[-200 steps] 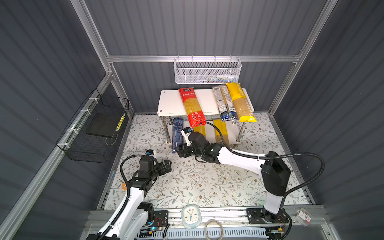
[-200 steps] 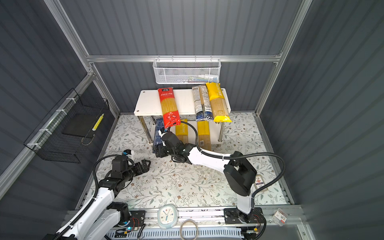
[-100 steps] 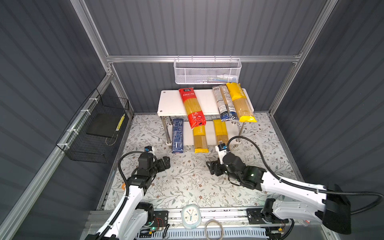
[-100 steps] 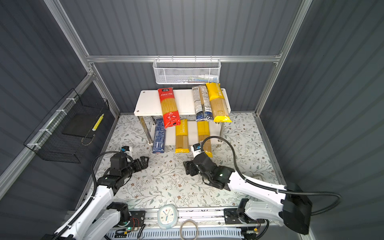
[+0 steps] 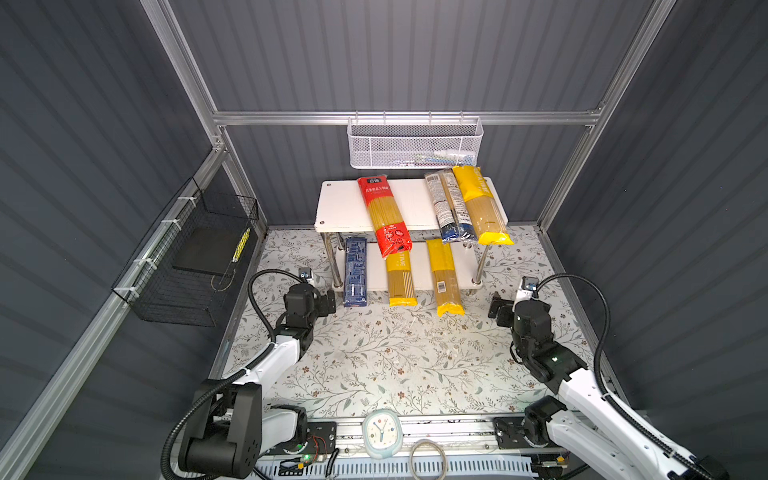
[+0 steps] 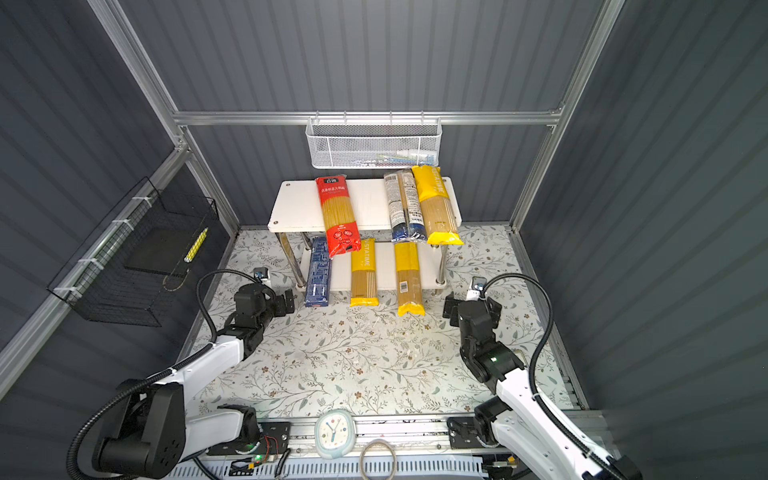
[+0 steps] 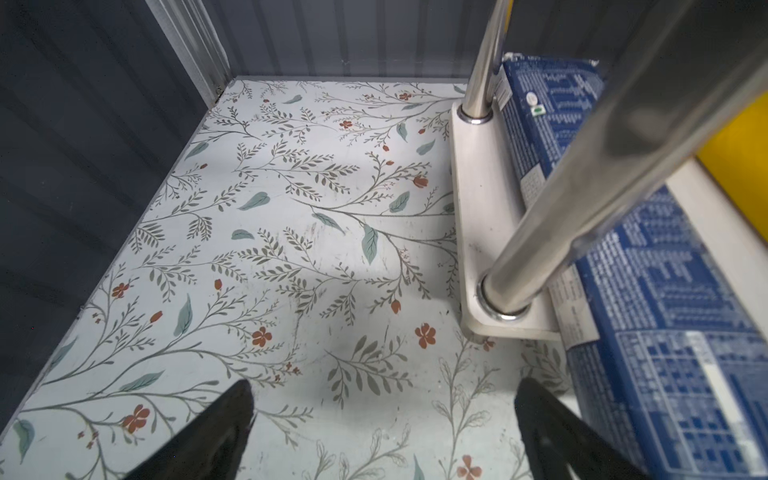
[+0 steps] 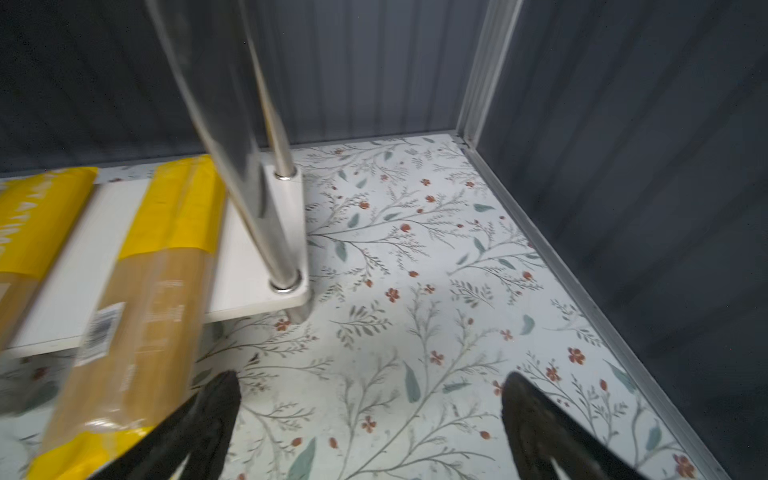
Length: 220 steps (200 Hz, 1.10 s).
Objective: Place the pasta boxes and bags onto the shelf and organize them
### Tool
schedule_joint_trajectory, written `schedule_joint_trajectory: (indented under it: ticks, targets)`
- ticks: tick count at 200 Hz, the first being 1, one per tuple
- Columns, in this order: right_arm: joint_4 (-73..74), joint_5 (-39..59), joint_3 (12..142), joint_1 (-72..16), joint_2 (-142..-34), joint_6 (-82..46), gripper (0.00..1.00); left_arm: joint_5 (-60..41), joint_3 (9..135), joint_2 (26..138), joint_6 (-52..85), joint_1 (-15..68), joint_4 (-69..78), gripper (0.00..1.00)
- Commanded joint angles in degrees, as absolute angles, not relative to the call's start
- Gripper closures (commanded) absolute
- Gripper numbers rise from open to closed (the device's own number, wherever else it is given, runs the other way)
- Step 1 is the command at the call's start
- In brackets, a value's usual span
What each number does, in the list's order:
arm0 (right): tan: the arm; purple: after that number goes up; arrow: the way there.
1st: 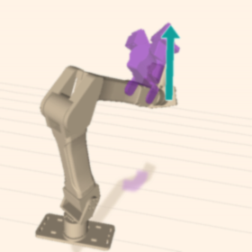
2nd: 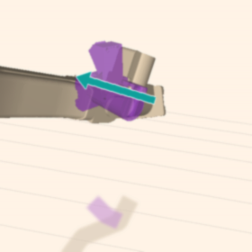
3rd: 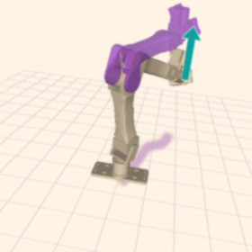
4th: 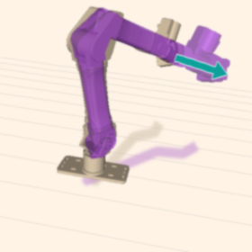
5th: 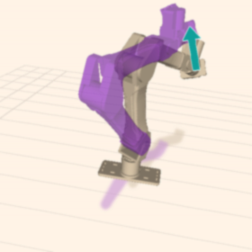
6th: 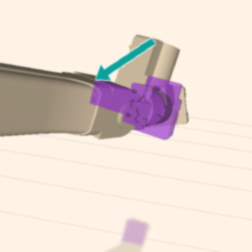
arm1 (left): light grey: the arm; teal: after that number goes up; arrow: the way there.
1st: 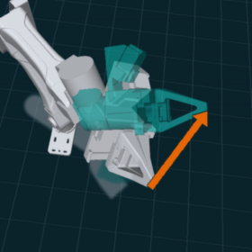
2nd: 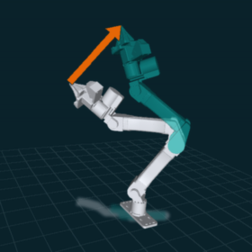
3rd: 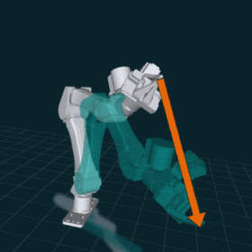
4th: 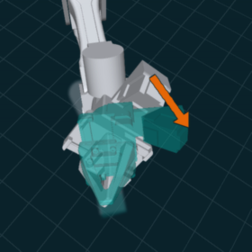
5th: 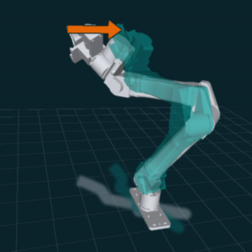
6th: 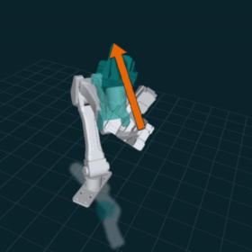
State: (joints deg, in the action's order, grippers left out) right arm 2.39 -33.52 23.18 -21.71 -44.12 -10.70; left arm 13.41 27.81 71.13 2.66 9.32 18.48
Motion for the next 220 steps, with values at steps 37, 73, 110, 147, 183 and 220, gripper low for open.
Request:
schedule_joint_trajectory:
  ticks: [37, 73, 110, 147, 183, 220]
  targets:
    - [33.5, -27.4, 16.5, -5.8, -59.1, -6.6, 0.01, 14.9, 20.3, 79.6, -3.7, 9.0, 45.5, 0.01]
    - [52.7, -18.3, 15.9, -3.1, -74.0, -1.8, 0.01, 13.7, 18.9, 91.1, -5.2, 8.7, 61.0, 0.01]
    - [62.6, -7.9, 14.7, -0.7, -83.1, -0.5, 0.01, 14.1, 23.7, 98.5, -5.1, 8.3, 59.9, 0.01]
    - [60.6, -10.6, 16.7, -0.2, -84.1, -1.8, 0.01, 12.0, 26.8, 97.9, -2.5, 6.0, 51.7, 0.01]
    - [60.7, -10.5, 16.5, -0.3, -84.0, -1.8, 0.01, 12.0, 26.6, 98.2, -2.5, 5.9, 52.6, 0.01]
    - [59.7, -10.5, 16.8, -0.3, -83.7, -1.9, 0.01, 12.0, 26.7, 98.2, -2.5, 5.9, 52.6, 0.01]
